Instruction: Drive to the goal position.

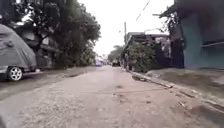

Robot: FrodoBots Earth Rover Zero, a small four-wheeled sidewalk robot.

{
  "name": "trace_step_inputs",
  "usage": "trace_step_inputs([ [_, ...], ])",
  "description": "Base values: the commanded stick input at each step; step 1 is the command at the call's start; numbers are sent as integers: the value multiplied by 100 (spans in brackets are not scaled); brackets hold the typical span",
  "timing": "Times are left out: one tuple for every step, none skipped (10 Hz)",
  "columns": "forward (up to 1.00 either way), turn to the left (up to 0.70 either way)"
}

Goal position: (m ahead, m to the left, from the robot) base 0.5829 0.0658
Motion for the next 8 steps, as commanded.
trace_step_inputs([
  [100,0],
  [100,0],
  [100,0],
  [100,0],
  [100,0],
  [100,0],
  [100,0],
  [100,0],
])
